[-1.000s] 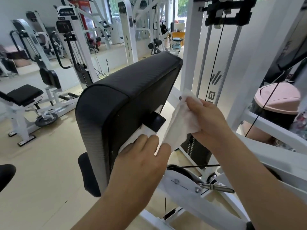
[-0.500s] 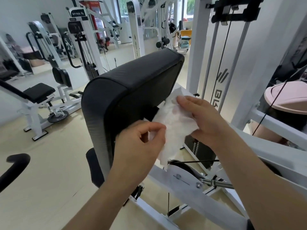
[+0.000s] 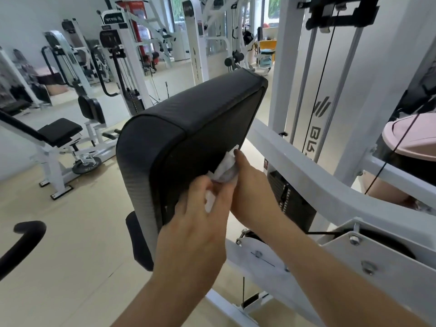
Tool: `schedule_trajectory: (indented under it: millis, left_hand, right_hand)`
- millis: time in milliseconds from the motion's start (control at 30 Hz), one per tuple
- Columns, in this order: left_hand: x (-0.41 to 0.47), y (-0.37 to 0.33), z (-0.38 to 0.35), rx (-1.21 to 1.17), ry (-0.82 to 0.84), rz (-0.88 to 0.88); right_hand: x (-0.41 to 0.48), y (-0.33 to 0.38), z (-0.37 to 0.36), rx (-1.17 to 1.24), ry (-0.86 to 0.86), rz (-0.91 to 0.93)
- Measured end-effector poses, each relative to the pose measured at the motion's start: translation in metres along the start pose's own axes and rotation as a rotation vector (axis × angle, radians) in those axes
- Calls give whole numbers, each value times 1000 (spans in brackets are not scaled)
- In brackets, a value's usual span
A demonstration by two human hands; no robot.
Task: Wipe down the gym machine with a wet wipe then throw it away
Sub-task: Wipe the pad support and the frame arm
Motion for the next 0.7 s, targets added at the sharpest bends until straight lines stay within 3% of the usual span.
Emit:
schedule_trajectory:
  millis: [100,233,367,500,600,700]
  left_hand:
    - [-10,7,-15,36,66,-84]
    - [-1,15,-47,27,177,-158]
    - [6,14,-42,-63,131,-108]
    - [14,5,-33,40,103,-189]
    - [18,3,-43,169,222,-223]
    - [14,8,-70,373,515,-238]
  right_hand:
    - [-2,-24,-16,134,-77,-60]
    - [-2,-41,-29,179,-50,-119]
    - [-8,-40,-23,228,-68,-129]
    - [-27,-24,-9,133,-127,-31]
    - [-25,-31,-33,-30,9,-76]
    - [-23,-49,-69,-33,282,-143]
Point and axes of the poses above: each hand's wrist, its own x-axis towards the middle knuckle, its own z-axis out of the back of the hand, y = z × x, the point moved 9 cm from there along x, towards the middle knuckle, and after that the axes turned 8 degrees about -z, right-handed, at the moved point
